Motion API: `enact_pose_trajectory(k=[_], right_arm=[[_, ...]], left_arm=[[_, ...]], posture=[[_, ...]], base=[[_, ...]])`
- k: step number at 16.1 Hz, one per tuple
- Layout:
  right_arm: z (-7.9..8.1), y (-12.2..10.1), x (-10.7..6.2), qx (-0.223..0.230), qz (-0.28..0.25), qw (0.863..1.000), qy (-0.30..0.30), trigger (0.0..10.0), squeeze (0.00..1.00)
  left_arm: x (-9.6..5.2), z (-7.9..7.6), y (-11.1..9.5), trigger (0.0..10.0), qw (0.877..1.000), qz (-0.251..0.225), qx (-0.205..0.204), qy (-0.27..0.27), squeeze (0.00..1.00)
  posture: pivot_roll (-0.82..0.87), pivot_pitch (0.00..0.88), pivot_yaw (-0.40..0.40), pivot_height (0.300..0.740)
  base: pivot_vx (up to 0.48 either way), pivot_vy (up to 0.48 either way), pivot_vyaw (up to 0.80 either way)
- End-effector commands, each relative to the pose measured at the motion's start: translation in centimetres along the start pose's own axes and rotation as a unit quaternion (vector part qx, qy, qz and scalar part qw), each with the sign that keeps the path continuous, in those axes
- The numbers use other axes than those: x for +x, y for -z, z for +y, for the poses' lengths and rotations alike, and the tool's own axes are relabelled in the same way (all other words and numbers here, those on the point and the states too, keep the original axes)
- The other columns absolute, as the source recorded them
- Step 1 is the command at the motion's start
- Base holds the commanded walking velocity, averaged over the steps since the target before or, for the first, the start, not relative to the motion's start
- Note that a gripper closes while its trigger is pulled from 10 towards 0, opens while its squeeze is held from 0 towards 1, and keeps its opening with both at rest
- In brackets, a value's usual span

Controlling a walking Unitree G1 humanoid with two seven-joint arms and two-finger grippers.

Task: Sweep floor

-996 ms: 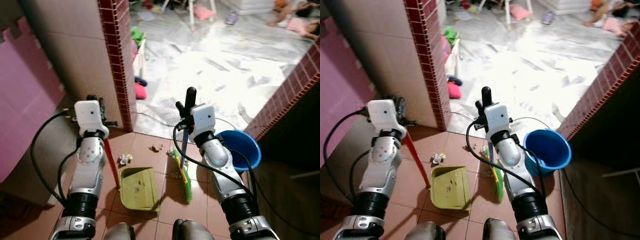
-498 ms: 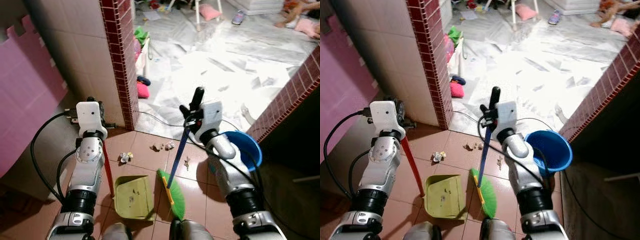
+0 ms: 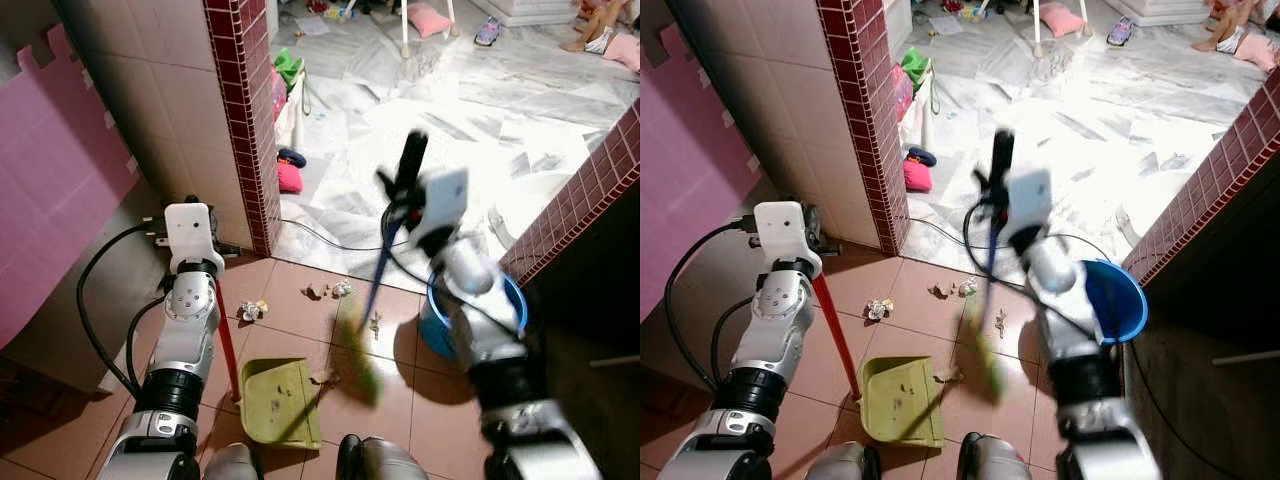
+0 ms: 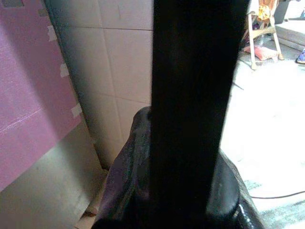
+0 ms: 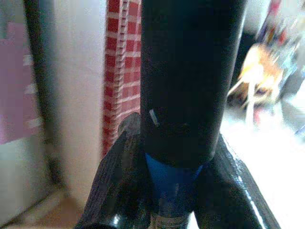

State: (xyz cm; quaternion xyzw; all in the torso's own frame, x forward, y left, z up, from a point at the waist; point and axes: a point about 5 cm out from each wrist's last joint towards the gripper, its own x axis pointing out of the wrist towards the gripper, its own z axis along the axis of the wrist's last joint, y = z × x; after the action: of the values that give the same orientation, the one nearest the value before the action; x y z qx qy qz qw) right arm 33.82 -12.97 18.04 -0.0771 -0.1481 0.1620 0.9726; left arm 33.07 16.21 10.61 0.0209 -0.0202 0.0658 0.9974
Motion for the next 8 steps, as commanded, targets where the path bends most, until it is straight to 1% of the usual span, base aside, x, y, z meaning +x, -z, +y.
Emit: enact_pose_trajectory(k=[1, 3, 4, 5, 6, 8], right_arm=[[-0.4, -2.3, 0.7, -0.024, -0.057, 0.998, 0.01, 10.0, 0.0], [-0.9, -2.0, 1.0, -0.035, -0.046, 0.998, 0.028, 10.0, 0.0], [-1.0, -1.5, 1.2, -0.051, -0.039, 0.997, 0.029, 10.0, 0.0], [-0.5, -1.0, 1.4, -0.062, -0.037, 0.997, 0.014, 10.0, 0.0], [-0.5, -0.9, 1.4, -0.063, -0.037, 0.997, 0.013, 10.0, 0.0], [0.0, 0.0, 1.3, -0.069, -0.029, 0.997, -0.005, 10.0, 0.0]], left_arm=[[0.5, -0.1, -1.1, 10.0, 1.0, -0.026, 0.003, -0.001, 0.0], [0.3, 0.2, -1.0, 10.0, 1.0, -0.024, 0.006, -0.008, 0.0], [0.2, 0.5, -1.1, 10.0, 0.999, -0.029, 0.009, -0.017, 0.0], [0.2, 0.4, -1.1, 10.0, 0.999, -0.031, -0.001, -0.024, 0.0], [0.2, 0.4, -1.1, 10.0, 0.999, -0.032, -0.002, -0.024, 0.0], [0.0, -0.1, -1.6, 10.0, 0.999, -0.044, -0.015, -0.014, 0.0]], posture=[[-0.03, 0.12, -0.017, 0.74], [-0.02, 0.125, -0.022, 0.74], [-0.02, 0.132, -0.022, 0.74], [-0.02, 0.148, -0.018, 0.74], [-0.02, 0.148, -0.018, 0.74], [0.0, 0.176, -0.013, 0.74]], base=[[0.0, 0.0, 0.0], [0.0, 0.0, 0.0], [0.0, 0.0, 0.0], [0.0, 0.0, 0.0], [0.0, 0.0, 0.0], [0.0, 0.0, 0.0]])
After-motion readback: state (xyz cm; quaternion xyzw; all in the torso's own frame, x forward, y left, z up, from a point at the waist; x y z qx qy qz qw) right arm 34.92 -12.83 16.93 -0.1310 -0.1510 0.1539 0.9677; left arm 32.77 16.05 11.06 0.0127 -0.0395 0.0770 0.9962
